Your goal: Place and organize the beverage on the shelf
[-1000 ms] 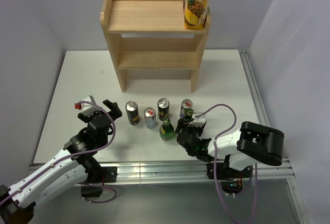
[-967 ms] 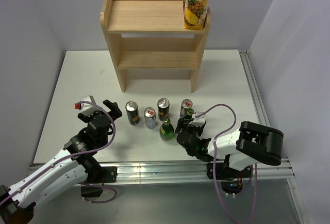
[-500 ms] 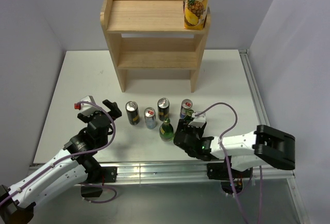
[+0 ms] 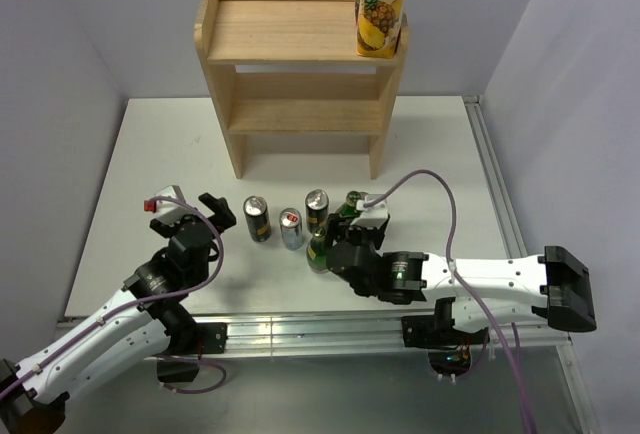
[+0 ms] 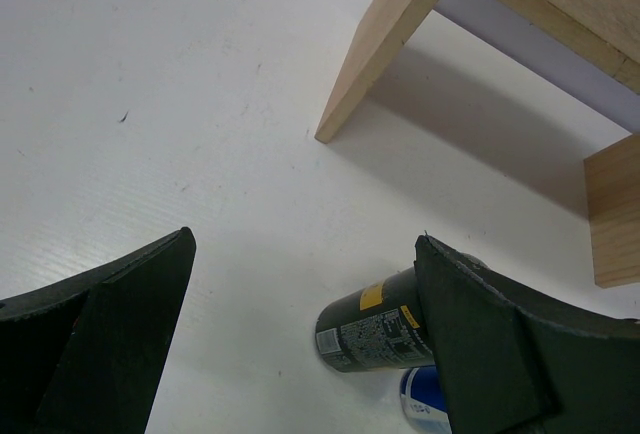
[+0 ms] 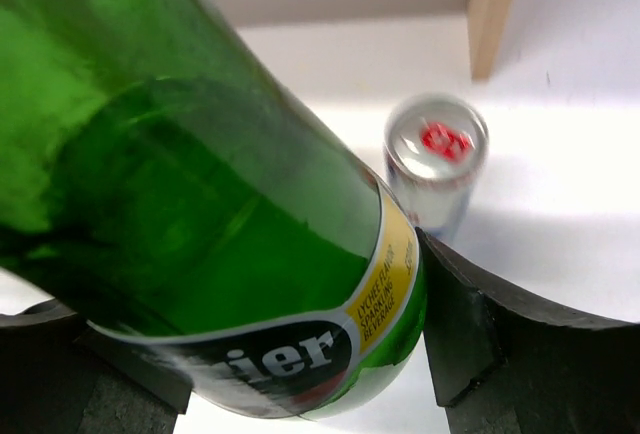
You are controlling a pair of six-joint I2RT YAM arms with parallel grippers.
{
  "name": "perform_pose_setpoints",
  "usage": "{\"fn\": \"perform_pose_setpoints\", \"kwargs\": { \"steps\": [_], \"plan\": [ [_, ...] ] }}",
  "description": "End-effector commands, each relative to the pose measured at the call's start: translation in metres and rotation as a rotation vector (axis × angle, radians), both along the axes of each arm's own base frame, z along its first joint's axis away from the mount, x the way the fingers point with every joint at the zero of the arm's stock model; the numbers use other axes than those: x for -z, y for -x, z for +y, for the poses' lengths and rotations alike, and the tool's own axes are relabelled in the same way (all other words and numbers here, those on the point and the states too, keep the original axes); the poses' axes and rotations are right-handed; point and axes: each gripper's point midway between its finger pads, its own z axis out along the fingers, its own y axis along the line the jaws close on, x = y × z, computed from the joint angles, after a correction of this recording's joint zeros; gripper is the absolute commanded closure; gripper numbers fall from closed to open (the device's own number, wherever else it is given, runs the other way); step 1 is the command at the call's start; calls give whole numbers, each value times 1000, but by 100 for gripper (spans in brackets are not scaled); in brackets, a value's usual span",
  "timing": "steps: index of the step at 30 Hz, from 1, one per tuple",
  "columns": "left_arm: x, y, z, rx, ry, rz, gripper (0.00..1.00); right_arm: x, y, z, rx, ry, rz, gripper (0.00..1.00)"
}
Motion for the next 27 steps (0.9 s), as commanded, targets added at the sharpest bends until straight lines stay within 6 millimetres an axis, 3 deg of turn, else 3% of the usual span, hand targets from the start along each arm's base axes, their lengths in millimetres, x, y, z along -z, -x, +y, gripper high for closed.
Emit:
{"fn": "perform_pose_setpoints", "kwargs": {
  "steps": [1,3,8,20,27],
  "plan": [
    [-7,-2,-3,17,9,-29,1,-88,-21,13,18,-84,-151,100],
    [-7,-2,-3,16,5,-27,1,-107,-39,21,-15,-113,-158,100],
    [-8,-2,-4,21,8,-29,1,-136,-79,15,17,-87,-185,100],
    [-10,1,-5,46,29,-48,1,-154,-167,7,76,-52,-191,100],
    [-10,1,-5,46,31,-53,1,-172,-200,-13,124,-73,-206,100]
  ]
}}
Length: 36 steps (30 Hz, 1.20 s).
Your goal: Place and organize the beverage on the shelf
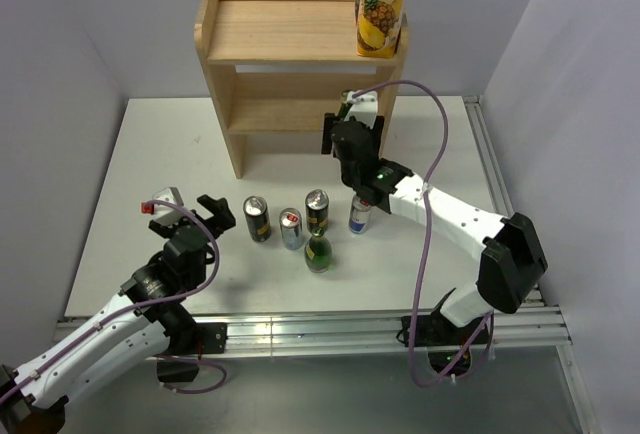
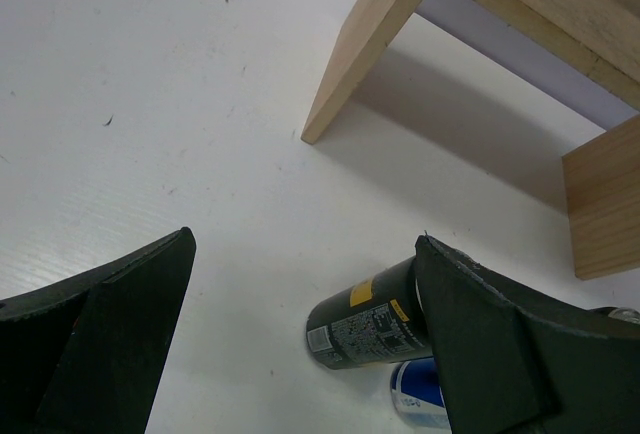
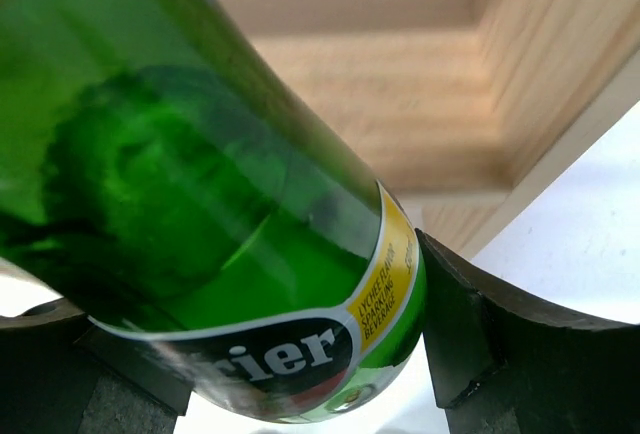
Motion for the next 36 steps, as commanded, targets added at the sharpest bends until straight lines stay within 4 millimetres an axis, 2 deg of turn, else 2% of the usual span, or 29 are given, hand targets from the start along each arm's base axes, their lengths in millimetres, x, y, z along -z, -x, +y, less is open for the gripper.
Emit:
{"fn": "perform_pose_setpoints", "kwargs": {
  "steps": [1,6,11,18,24,36],
  "plan": [
    [-7,-1,-3,15,14,-28,1,-97,-15,-3,24,-177,-214,100],
    [-5,-1,-3,10,10,-23,1,-108,-22,-6,25,-184,-233,100],
    [-6,-1,-3,14,13,-25,1,-107,-35,-5,40,-188,-231,100],
    [-8,1,-3,19,25,-36,1,-95,-66,-12,84,-192,-211,100],
    [-7,0,-2,16,22,-36,1,-86,-86,-26,132,-186,-200,100],
    [-9,1,-2,19,30,-42,1,-57,-97,-41,250,-190,-204,100]
  ]
}}
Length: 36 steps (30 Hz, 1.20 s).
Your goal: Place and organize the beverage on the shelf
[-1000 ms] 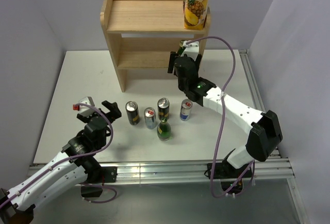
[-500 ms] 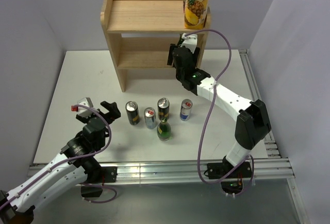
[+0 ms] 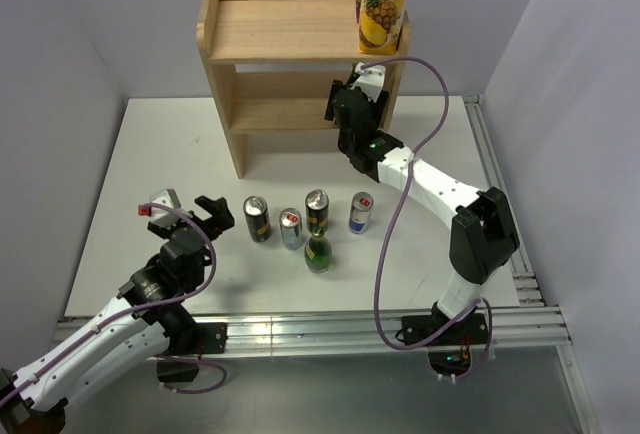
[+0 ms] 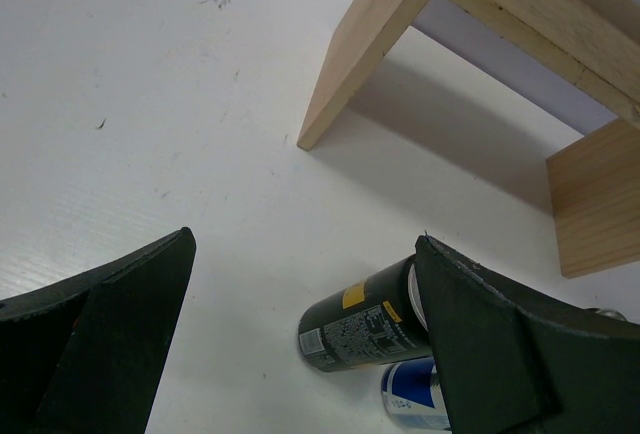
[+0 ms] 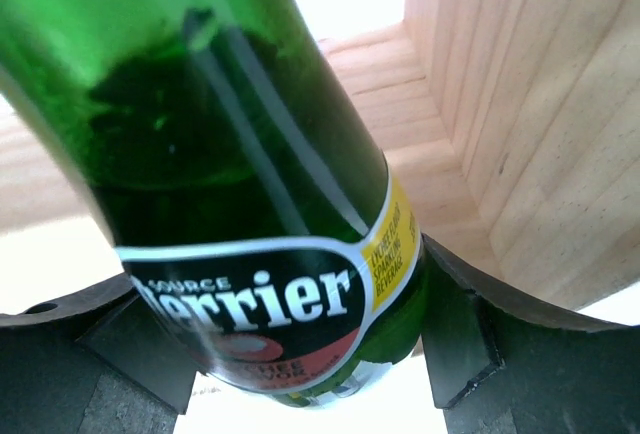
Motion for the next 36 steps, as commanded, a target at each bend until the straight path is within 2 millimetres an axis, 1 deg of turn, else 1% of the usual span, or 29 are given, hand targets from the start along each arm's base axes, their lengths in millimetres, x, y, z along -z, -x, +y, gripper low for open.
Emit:
{"fn": "perform_pose_setpoints", "kwargs": {
  "steps": [1,8,14,15,16,17,18,19,20,23,26,31,34,36],
  "plan": [
    [-5,0,-3,16,7,-19,1,-38,-21,-21,119,-104,-146,100],
    [-6,0,-2,14,8,-19,1,-26,-29,-20,153,-98,-130,100],
    [-6,0,-2,16,11,-23,1,-16,-30,-27,192,-73,-116,100],
    [-6,0,-2,18,9,-22,1,-16,-30,-27,193,-71,-111,76],
    [-5,0,-3,19,8,-20,1,-12,-29,-27,194,-67,-101,61],
    [-7,0,-3,19,13,-24,1,-10,-29,-27,193,-65,-96,49],
    [-6,0,-3,19,9,-21,1,-10,-29,-27,195,-66,-97,40],
    [-6,0,-3,19,12,-22,1,-9,-28,-27,194,-68,-94,20],
    [-6,0,-2,16,10,-21,1,-8,-28,-27,191,-67,-91,9],
    [-7,1,-2,19,14,-24,1,-6,-27,-27,190,-62,-82,2],
    [-6,1,-2,15,13,-23,1,-4,-26,-25,171,-58,-75,0],
    [-7,1,-1,11,14,-24,1,0,-20,-23,141,-53,-53,0],
    [-7,1,0,9,15,-24,1,4,-16,-14,64,-42,-32,0],
    [-8,1,0,9,18,-27,1,5,-16,-4,-3,-35,-11,0]
  ]
}}
